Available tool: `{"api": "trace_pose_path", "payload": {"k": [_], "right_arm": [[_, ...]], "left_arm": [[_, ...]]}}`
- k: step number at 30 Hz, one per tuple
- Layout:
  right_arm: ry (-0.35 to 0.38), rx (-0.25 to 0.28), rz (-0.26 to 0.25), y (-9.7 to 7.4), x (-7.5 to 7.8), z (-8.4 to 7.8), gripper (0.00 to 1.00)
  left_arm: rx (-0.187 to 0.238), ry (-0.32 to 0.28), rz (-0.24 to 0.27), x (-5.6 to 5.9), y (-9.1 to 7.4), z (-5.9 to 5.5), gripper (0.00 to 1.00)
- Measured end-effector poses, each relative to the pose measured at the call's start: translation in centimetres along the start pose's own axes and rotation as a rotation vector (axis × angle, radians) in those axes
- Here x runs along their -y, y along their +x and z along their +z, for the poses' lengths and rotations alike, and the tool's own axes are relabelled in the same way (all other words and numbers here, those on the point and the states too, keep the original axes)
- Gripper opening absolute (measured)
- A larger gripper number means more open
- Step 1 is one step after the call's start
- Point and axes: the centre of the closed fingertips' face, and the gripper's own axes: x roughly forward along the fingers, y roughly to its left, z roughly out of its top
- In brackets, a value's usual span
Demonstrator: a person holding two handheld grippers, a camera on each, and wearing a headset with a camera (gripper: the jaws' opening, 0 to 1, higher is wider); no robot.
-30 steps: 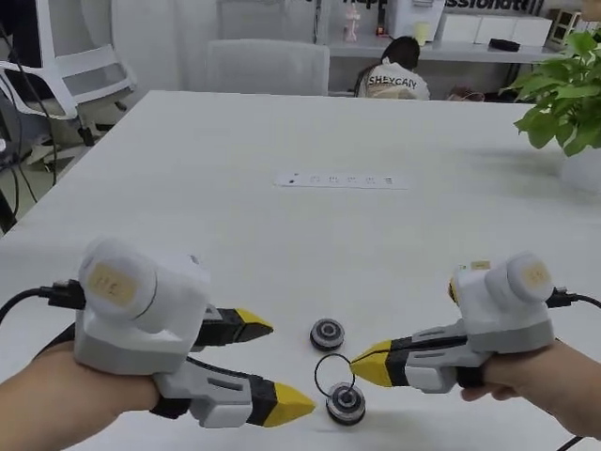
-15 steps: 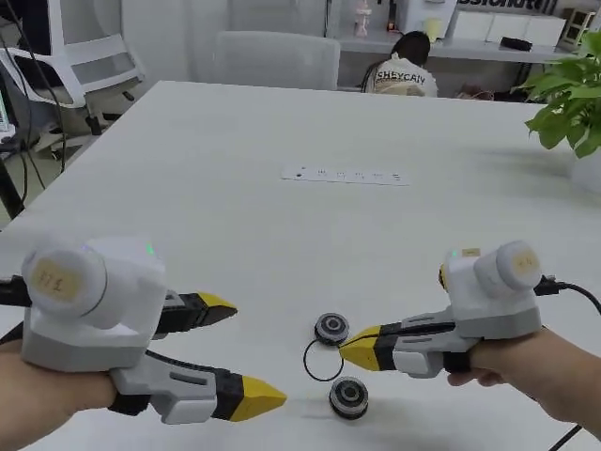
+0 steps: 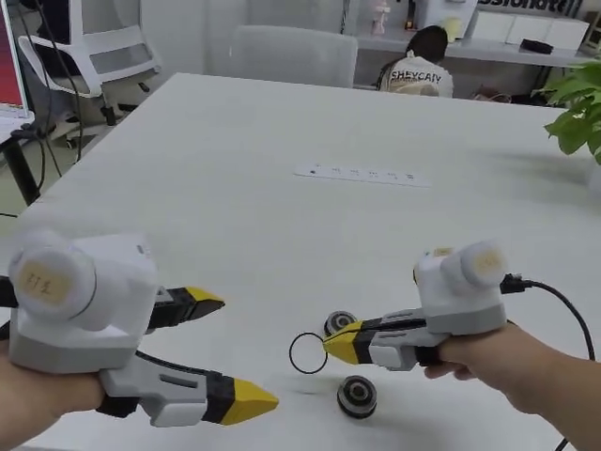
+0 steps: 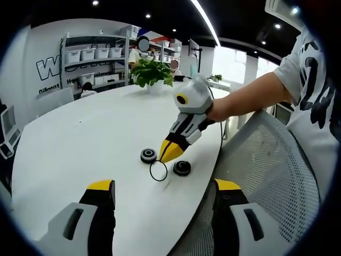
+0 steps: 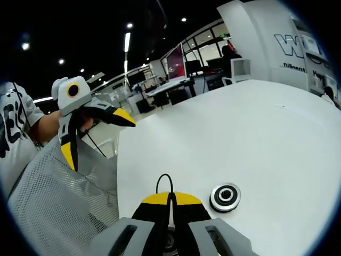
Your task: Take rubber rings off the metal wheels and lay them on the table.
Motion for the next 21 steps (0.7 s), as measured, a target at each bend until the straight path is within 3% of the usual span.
{"api": "trace_pose_path", "payload": {"k": [10,21], "right_arm": [[-0.019,-0.035,0.0,1.8,-0.5,-0.5,0.0],[-0.073,-0.067,-0.052,2.8,0.0,-1.1,0.0]], "left_arm": [[-0.005,-0.005,0.002,-0.1,0.0,-0.4,0.72],[-0.014,-0.005,-0.005,0.0,0.0,-0.6,0.72]]}}
